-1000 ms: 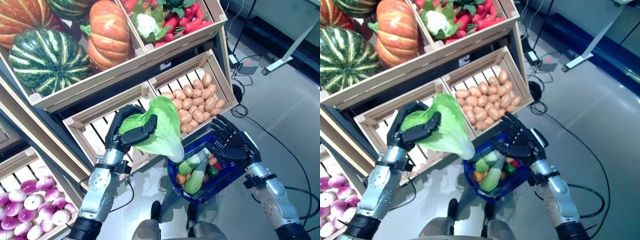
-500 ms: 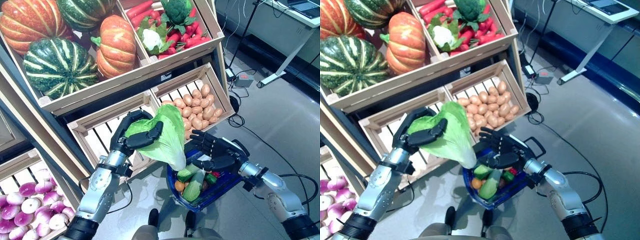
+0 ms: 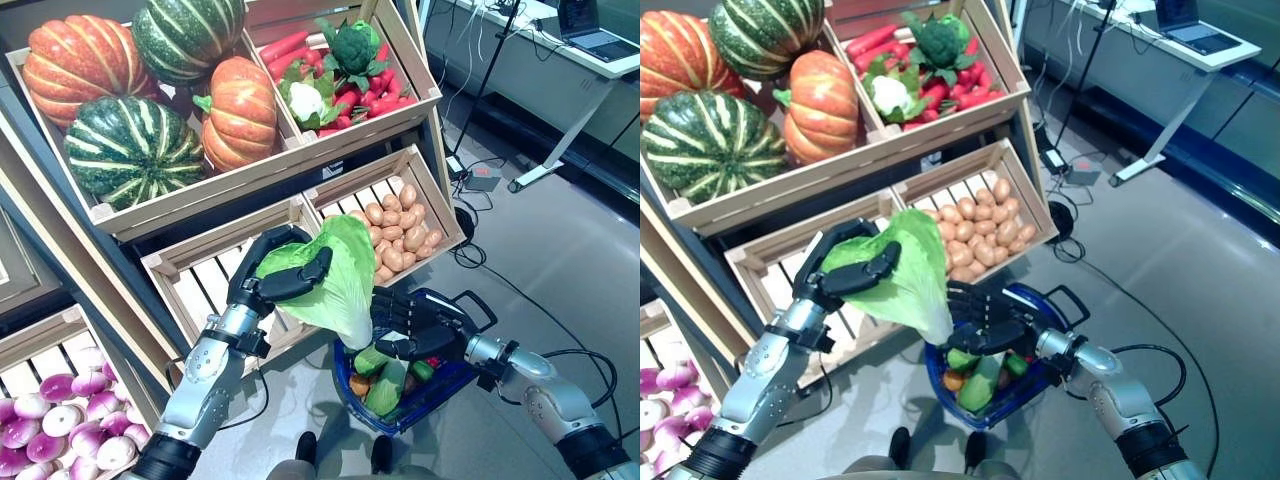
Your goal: Put vegetables into the basket
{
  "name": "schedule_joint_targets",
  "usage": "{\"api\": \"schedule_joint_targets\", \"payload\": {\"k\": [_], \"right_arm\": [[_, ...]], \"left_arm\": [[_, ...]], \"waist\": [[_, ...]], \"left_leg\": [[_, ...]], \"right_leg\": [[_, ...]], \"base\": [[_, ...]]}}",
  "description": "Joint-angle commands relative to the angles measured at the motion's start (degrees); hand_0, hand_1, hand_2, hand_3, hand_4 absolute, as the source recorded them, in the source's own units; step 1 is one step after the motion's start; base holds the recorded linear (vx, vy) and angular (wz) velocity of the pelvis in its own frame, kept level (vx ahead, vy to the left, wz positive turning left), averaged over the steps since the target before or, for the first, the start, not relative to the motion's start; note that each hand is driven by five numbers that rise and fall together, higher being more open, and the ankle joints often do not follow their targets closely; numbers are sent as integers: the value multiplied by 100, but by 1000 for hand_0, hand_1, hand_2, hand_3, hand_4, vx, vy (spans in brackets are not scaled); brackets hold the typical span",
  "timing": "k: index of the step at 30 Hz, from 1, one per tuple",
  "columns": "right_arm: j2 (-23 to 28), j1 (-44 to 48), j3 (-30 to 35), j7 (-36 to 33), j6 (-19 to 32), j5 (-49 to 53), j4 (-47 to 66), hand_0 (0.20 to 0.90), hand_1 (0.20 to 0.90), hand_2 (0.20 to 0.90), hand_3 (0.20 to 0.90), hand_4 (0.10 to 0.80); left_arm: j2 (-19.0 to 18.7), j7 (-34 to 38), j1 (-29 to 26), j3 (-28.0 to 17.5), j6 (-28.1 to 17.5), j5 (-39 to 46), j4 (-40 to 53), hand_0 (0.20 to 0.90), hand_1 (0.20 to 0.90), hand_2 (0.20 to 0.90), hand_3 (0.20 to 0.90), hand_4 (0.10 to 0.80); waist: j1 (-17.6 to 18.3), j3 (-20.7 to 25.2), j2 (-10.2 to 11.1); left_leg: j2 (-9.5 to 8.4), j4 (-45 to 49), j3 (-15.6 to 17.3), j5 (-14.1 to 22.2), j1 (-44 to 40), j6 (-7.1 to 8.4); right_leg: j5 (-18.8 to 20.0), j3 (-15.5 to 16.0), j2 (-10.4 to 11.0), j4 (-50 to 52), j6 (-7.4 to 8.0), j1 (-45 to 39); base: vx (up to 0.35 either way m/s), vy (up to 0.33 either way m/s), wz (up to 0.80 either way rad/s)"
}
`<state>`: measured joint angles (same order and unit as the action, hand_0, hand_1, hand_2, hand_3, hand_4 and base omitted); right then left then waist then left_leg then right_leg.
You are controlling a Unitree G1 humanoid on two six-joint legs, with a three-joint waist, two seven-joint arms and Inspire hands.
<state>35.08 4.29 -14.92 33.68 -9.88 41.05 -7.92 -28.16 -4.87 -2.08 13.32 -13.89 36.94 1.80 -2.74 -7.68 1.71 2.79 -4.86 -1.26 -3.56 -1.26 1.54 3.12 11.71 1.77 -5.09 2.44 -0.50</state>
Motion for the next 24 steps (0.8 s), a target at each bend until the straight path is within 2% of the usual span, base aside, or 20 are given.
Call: {"api": "schedule_joint_targets", "payload": {"k": [1, 17, 24], "right_arm": [[-207, 386, -363, -225, 89, 347, -99, 900, 900, 900, 900, 800], [-752, 434, -363, -1927, 303, 264, -141, 900, 900, 900, 900, 800], [-864, 467, -362, -2062, 241, 223, -100, 900, 900, 900, 900, 800]], "left_arm": [[140, -62, -658, 87, -583, 512, 215, 300, 300, 300, 300, 400], [216, 118, -600, 114, -538, 413, 273, 300, 300, 300, 300, 400], [236, 136, -617, 117, -499, 412, 300, 300, 300, 300, 300, 400]], "waist": [[-90, 576, 214], [-68, 612, 157], [-67, 616, 143]], "left_leg": [[-62, -14, 235, 175, 47, 33], [-49, -14, 227, 195, 8, 20], [-49, -14, 221, 189, 35, 25]], "right_leg": [[59, 195, 370, 9, 304, -175], [50, 86, 366, 9, 297, -177], [48, 66, 360, 9, 287, -153]], "base": [[31, 20, 0], [2, 1, 0], [0, 0, 0]]}}
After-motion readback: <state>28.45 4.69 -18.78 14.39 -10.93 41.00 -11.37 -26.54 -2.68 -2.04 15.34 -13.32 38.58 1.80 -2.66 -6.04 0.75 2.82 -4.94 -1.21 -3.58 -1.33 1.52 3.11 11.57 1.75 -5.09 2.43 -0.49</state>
